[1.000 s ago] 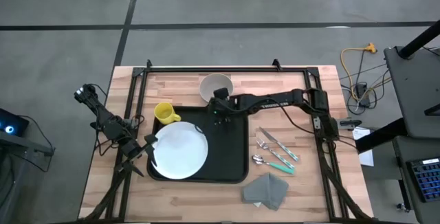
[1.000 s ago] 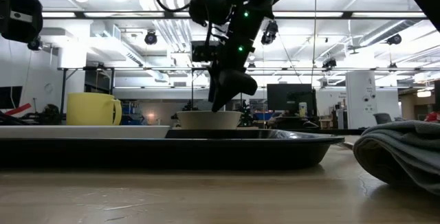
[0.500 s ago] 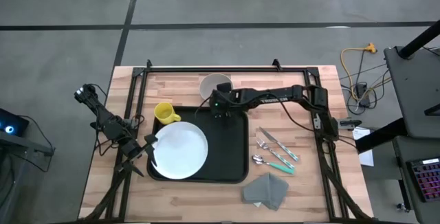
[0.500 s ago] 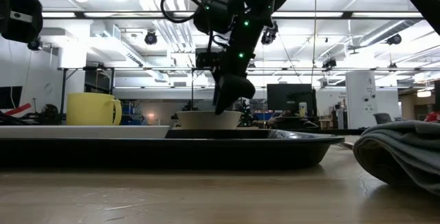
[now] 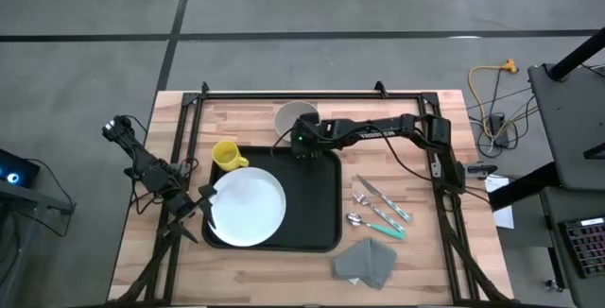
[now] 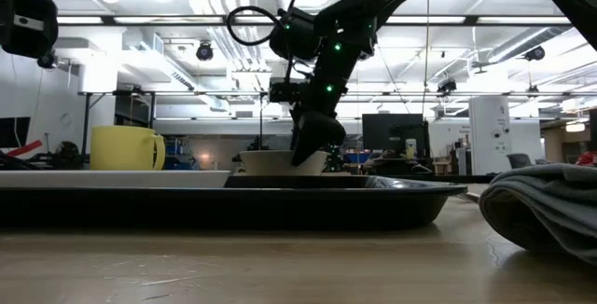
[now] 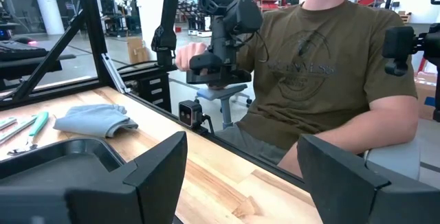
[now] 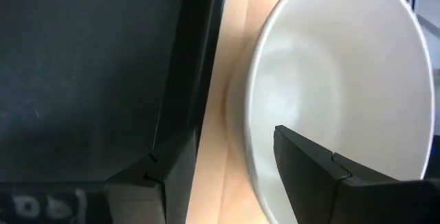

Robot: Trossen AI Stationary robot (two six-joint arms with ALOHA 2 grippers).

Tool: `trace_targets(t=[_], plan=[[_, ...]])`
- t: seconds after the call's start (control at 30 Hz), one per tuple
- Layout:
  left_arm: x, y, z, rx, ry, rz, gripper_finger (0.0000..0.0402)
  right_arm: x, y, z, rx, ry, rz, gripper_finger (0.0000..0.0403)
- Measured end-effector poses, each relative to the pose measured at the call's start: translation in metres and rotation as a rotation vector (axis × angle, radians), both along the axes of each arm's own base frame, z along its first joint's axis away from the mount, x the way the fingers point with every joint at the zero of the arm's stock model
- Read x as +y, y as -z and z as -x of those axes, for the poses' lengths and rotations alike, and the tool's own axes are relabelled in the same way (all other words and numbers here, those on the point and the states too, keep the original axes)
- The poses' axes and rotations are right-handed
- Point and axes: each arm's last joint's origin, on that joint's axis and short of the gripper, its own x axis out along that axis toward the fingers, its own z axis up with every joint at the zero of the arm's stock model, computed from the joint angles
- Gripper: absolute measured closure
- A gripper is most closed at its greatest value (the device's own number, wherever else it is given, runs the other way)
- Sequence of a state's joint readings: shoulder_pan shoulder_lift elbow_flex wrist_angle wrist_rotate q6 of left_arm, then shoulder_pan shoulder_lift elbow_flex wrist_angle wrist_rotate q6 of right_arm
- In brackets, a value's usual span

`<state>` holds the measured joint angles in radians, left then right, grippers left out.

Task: Set up tray
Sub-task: Put the gray bowl on top of the white plate

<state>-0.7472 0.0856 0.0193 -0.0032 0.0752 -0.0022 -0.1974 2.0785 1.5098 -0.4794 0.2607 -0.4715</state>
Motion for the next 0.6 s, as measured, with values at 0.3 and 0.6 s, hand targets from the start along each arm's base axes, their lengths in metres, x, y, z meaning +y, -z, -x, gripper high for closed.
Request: trace_targets(t=[0.3,0.6], plan=[[0.0000,0.0000,0.0000,0.000,0.000,0.000,0.0147,-0.0014,0.0047,-0.0008,-0.040,0.001,0.010,0.0221],[0.0000,0.0000,0.0000,0.000,0.000,0.000,0.0147,-0.0007,0.0097,0.0023,-0.027,0.020,-0.004,0.0275]])
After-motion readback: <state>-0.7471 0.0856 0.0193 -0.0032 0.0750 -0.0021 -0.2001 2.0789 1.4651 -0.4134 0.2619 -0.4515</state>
